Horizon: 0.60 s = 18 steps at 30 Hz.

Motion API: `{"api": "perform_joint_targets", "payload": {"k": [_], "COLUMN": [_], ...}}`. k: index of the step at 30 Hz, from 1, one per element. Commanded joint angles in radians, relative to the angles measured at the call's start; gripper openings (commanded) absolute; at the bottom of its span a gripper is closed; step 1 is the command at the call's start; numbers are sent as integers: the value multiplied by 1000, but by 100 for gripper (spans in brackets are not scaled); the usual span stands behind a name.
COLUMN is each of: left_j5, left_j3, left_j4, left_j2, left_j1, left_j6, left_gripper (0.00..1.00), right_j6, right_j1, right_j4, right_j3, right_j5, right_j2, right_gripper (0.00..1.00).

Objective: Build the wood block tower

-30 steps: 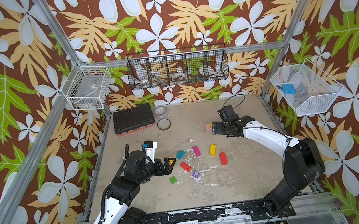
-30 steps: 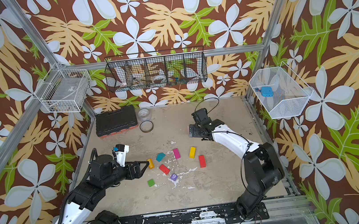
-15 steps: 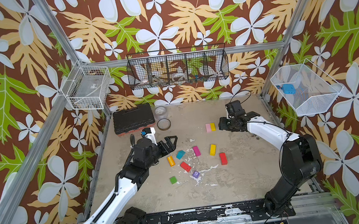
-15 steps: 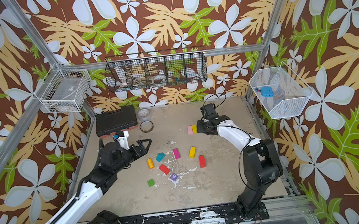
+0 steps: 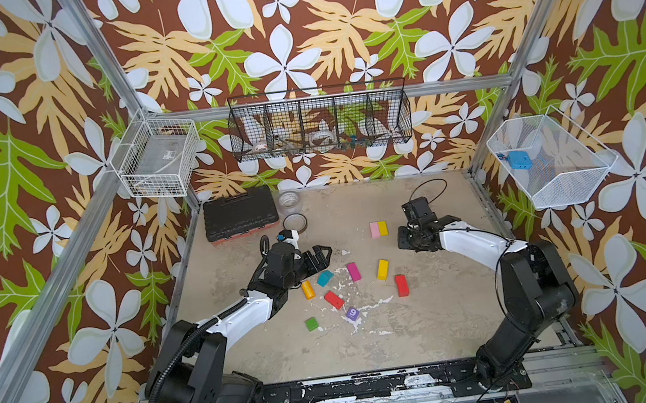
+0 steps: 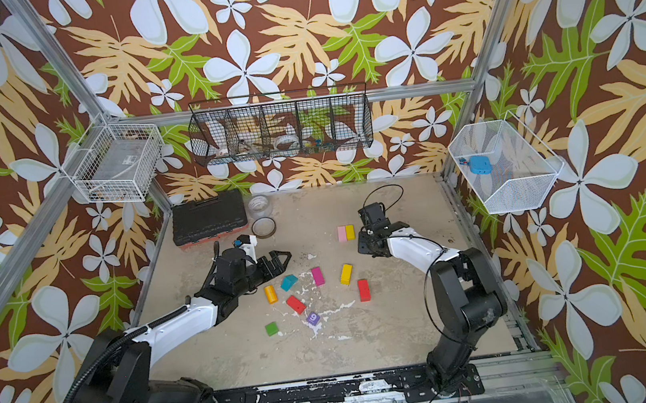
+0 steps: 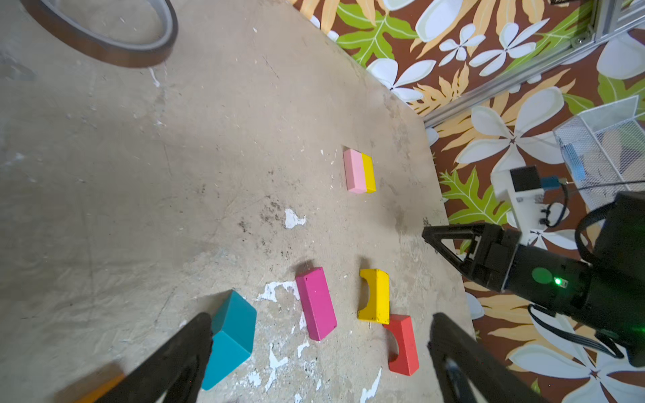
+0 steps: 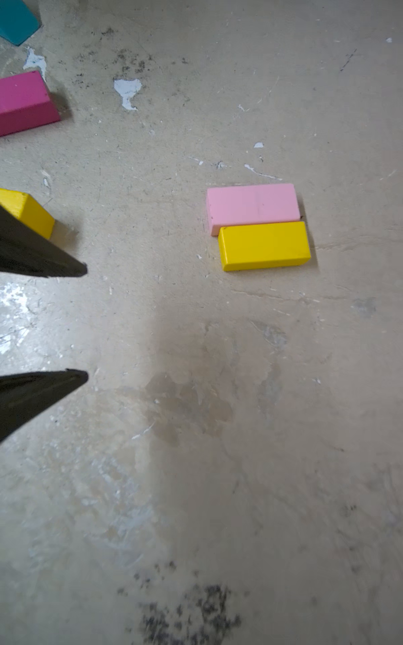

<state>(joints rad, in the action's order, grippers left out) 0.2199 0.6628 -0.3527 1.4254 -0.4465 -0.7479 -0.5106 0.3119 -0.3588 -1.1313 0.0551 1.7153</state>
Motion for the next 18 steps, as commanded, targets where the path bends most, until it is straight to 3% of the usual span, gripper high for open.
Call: {"api": "perform_joint_targets", "payload": {"k": [1,10,18], "left_j5": [35,66,67], "left_j3": [24,105,110], "left_j4": [-36,29,38], "left_j2": [28,128,122], "left_j1": [-2,-1,-1], "left_j6": [17,62,65], "left_gripper": [97,93,93], "right_j6": [22,48,58], "right_j1": [23,67,68], "right_j4": [7,-44,-88], "right_j3": [-27,-149,-261], "right_j5": [-23,12,-18], "right_j2": [41,171,292], "right_gripper": [45,43,39]}}
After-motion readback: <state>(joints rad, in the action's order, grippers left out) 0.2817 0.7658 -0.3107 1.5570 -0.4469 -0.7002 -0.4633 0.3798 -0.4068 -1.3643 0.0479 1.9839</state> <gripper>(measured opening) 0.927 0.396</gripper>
